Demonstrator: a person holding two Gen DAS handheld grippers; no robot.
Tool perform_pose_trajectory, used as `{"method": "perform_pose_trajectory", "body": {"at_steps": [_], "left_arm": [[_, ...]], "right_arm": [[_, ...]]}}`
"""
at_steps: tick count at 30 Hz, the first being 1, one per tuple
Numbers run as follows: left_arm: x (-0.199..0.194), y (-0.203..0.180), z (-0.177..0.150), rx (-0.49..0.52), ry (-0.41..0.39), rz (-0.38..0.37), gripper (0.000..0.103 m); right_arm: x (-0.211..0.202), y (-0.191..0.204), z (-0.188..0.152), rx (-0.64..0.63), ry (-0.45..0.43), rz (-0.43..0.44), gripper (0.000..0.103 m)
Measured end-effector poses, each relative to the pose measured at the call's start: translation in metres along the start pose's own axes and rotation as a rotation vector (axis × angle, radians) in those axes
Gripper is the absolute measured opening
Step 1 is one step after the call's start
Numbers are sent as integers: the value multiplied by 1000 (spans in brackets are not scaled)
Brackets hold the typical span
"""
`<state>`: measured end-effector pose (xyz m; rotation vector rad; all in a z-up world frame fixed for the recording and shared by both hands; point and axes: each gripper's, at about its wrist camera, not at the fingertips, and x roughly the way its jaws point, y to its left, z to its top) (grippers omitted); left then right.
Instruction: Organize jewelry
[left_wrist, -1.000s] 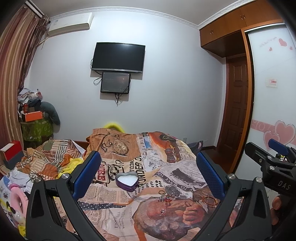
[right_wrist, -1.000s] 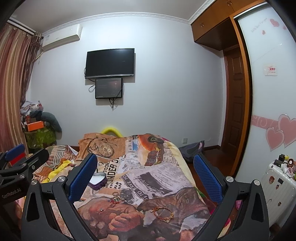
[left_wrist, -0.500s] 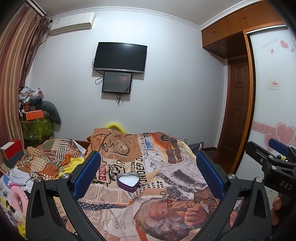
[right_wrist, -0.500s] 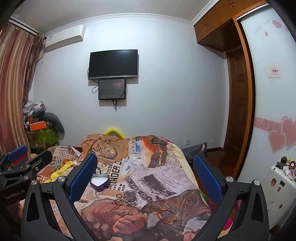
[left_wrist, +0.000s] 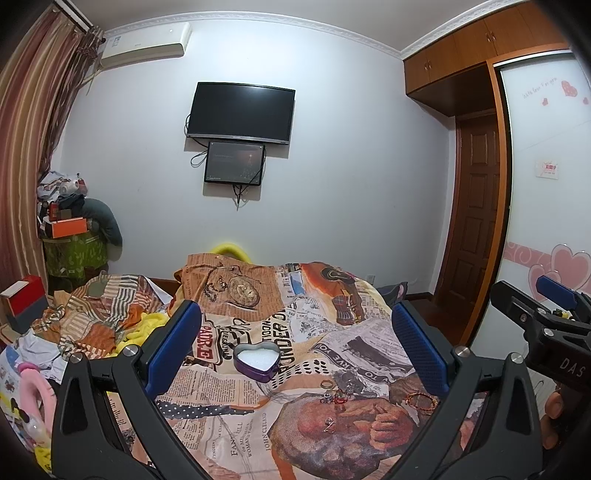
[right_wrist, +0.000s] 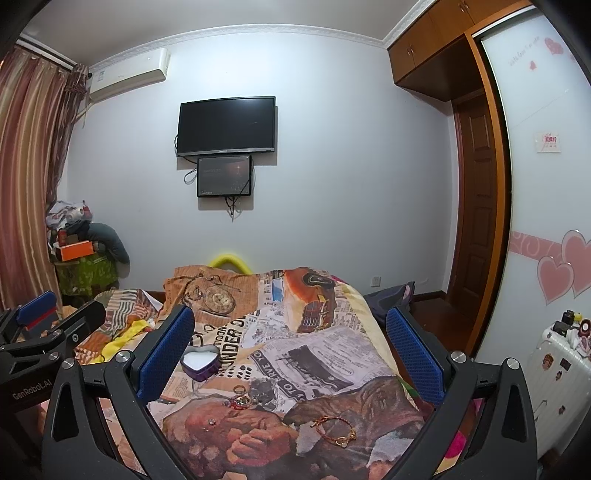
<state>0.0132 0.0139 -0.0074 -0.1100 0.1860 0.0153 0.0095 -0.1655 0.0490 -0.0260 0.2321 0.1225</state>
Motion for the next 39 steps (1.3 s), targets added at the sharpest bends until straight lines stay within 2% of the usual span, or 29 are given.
{"method": "perform_pose_trajectory", "body": {"at_steps": [27,33,39], "left_arm": [[16,8,-6,-10,45,3,103],[33,14,-13,-12,101,14,103],[65,26,-30,-41,223,29,103]], "right_arm": [[12,-8,-5,20,47,0,103],[25,-14,-12,28,86,-25,103],[45,-30,-26,50,165,-77,103]]}}
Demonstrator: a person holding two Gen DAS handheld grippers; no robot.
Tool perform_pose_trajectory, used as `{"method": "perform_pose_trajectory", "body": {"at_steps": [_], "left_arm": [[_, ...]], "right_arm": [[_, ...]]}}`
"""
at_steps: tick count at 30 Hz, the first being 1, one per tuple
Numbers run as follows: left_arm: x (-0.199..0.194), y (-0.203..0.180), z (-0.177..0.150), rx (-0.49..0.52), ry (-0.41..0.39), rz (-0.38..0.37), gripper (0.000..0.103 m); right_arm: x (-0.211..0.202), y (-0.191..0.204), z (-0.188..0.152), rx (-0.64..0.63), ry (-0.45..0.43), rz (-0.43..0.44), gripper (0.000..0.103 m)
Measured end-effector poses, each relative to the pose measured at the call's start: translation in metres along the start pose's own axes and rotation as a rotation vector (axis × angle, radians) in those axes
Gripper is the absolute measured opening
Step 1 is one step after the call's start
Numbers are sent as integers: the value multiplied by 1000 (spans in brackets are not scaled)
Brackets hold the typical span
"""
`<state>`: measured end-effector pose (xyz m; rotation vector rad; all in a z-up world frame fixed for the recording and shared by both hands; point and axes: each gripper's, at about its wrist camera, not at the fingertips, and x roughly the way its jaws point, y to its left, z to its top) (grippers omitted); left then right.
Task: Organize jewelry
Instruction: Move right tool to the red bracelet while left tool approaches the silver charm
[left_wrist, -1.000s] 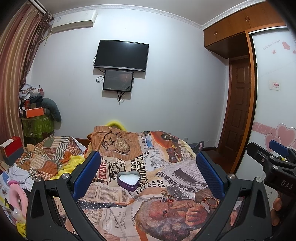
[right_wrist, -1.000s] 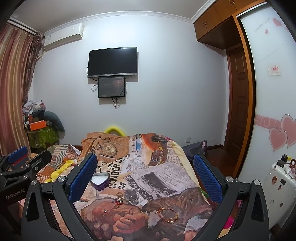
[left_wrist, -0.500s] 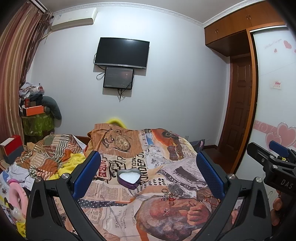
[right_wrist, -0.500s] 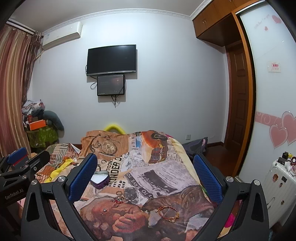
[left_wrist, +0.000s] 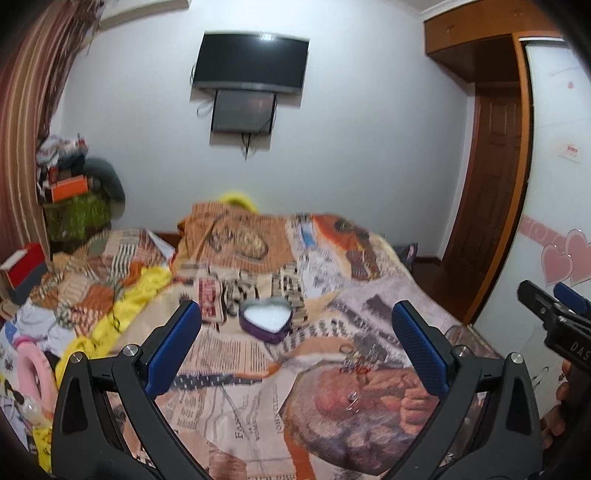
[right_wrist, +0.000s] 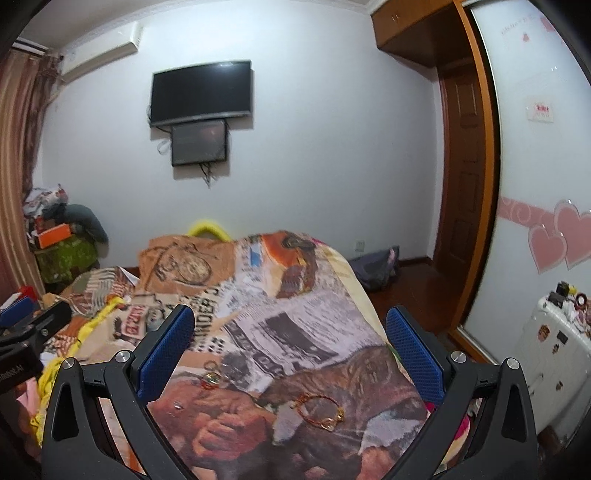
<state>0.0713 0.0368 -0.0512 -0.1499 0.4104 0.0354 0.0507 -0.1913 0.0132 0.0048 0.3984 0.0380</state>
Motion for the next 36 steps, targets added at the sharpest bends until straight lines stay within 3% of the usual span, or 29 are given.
{"method": "perform_pose_trajectory", "body": {"at_steps": [9,14,17,24,28,36], "left_arm": [[59,1,-33,4,196,-25,102],[80,-10,-50,54,269,-40,93],[89,-16,-57,71,313,-67,87],[110,-27,-73,64,416,-162,67],[118,-33,-81,66,467,-204,51],[121,-39,-87,67,500,-256,34]], "right_arm": [[36,-28,-19,13,137,-90,103],[53,-41,-41,-12,227,-133,103],[59,-48,-53,-25,272,-142,98],[77,-53,-75,-43,388,-74,74],[87,-53,-85,-30,426,-49,71],[111,-57,-87,75,508,90,71]]}}
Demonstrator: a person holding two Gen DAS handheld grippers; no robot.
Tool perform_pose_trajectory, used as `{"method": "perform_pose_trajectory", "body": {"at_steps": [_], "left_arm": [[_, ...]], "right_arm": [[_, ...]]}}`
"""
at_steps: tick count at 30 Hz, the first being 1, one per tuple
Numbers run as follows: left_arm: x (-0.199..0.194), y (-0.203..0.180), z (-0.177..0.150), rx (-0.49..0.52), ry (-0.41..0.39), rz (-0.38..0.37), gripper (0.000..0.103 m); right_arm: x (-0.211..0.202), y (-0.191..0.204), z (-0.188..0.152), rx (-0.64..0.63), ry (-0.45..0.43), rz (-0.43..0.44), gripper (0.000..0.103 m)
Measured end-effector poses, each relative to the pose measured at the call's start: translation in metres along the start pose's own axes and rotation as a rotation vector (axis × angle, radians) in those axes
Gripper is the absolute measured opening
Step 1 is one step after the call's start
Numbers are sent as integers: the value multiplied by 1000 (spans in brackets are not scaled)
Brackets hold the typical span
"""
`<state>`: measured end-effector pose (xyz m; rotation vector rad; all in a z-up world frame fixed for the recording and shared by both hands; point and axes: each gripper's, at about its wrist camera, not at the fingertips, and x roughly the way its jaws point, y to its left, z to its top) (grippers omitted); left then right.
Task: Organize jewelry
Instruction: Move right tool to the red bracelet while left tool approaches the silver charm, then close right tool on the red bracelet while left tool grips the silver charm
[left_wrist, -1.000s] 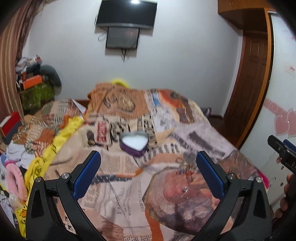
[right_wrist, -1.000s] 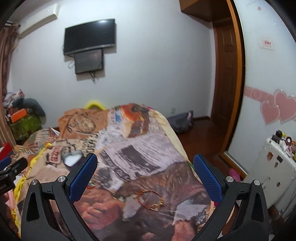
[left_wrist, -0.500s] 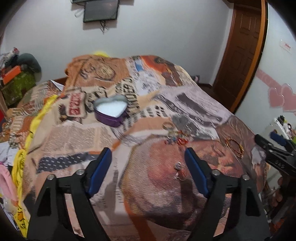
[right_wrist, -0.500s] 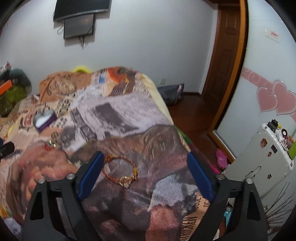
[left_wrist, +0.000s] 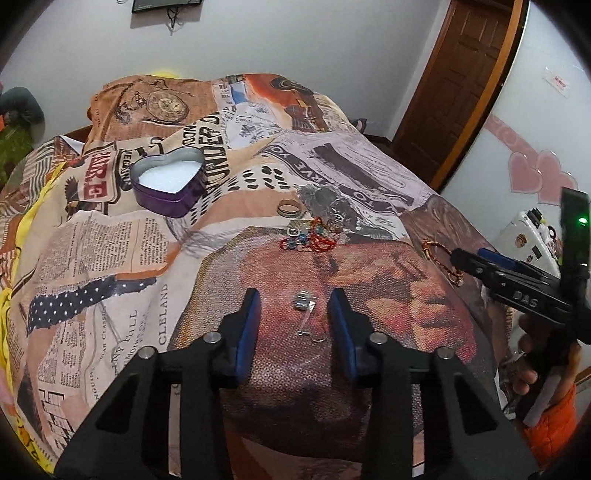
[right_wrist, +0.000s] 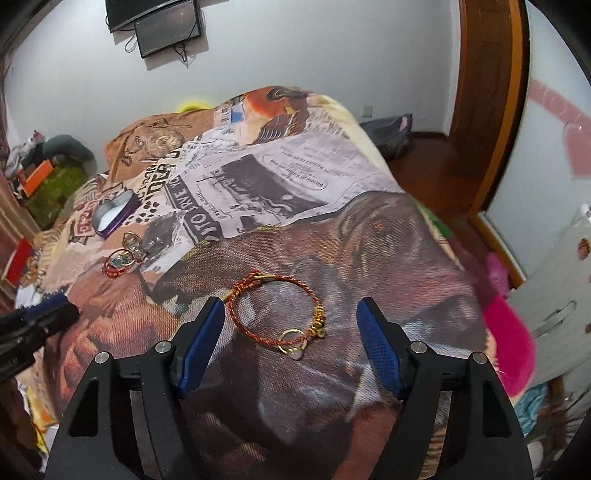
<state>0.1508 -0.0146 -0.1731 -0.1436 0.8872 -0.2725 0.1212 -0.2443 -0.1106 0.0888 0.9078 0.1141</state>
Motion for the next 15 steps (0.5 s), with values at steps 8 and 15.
{"method": "perform_pose_trajectory", "body": {"at_steps": [8,15], "left_arm": [[3,-3,0,19,12,-17,23],[9,1,2,-6,17,-17,12]], "right_arm": [[23,5,-4,-18,70,16,71],[28,5,-3,-33,71,34,71]]}}
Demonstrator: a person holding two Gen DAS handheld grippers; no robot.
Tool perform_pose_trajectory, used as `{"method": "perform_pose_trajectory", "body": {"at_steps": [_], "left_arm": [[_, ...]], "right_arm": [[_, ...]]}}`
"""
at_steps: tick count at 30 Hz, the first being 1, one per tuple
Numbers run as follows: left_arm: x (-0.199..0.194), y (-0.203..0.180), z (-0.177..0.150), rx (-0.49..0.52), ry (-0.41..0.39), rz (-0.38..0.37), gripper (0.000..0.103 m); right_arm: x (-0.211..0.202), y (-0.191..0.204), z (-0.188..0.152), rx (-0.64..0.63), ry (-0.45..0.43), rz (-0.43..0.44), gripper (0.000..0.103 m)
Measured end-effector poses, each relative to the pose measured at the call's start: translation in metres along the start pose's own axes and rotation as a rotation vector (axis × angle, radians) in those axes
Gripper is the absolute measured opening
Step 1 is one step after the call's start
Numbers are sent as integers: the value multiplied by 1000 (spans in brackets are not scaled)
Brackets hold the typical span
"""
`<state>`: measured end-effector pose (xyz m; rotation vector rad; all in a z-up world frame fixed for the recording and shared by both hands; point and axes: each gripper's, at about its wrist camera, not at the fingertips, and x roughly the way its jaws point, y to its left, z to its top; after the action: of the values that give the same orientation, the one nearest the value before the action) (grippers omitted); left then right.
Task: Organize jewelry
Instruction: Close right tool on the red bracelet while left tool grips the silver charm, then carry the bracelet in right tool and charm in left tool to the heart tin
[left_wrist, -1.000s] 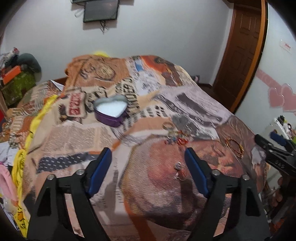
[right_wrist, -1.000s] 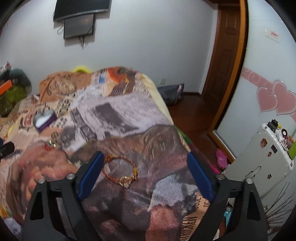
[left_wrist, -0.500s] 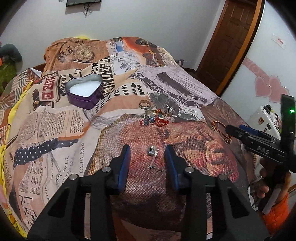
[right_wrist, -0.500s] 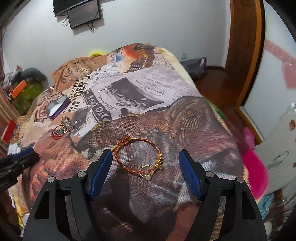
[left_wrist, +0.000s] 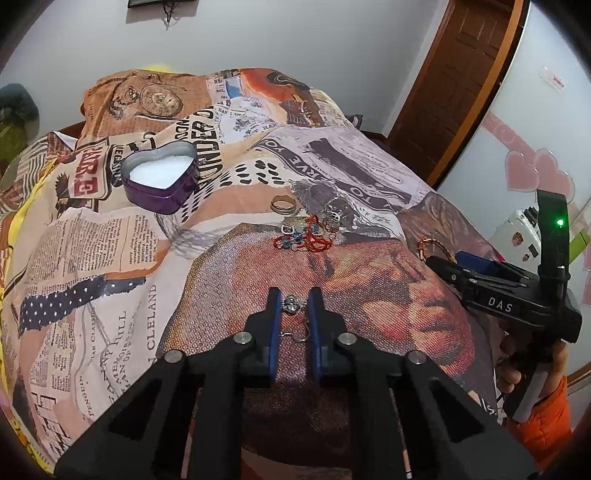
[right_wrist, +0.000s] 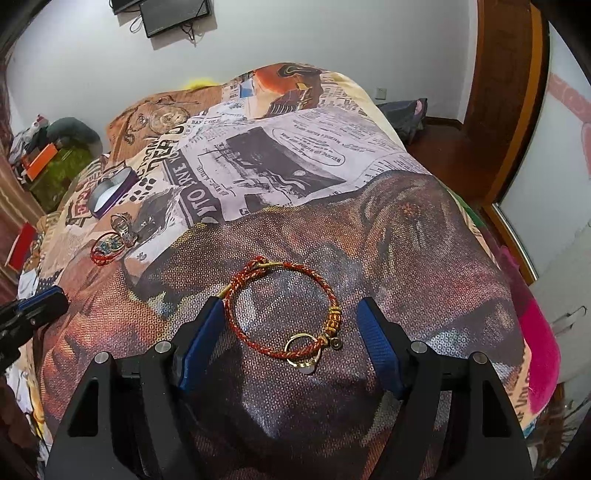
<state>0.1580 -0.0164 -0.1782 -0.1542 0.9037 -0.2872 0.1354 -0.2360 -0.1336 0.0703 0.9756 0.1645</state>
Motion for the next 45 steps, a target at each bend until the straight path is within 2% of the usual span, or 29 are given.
{"method": "perform_pose_trajectory", "body": {"at_steps": [3,5,10,16,26,33,39,45], "left_arm": [[0,-1,0,4,-3,4,12],[0,-1,0,8,-5,6,12],[0,-1,0,4,-7,6,12],[-2,-3,0,10,-17,10,12],[-16,-3,7,14,-67,12,12],[-36,5,20,7,-144,27,12],[-51,22,36,-9,-203,50,12],[-61,47,55,-23,-250,92,12]], "right_arm": [[2,0,0,0,-4,2,70],[2,1,-1,-2,-9,10,63],[3,9,1,-42,-2,35,36],[6,14,5,-69,12,68,11],[-3,18,15,-71,-15,62,9],[-28,30,34,-94,-97,71,9],[-48,55,52,-137,-183,84,9],[-66,90,80,-185,-263,151,9]]}}
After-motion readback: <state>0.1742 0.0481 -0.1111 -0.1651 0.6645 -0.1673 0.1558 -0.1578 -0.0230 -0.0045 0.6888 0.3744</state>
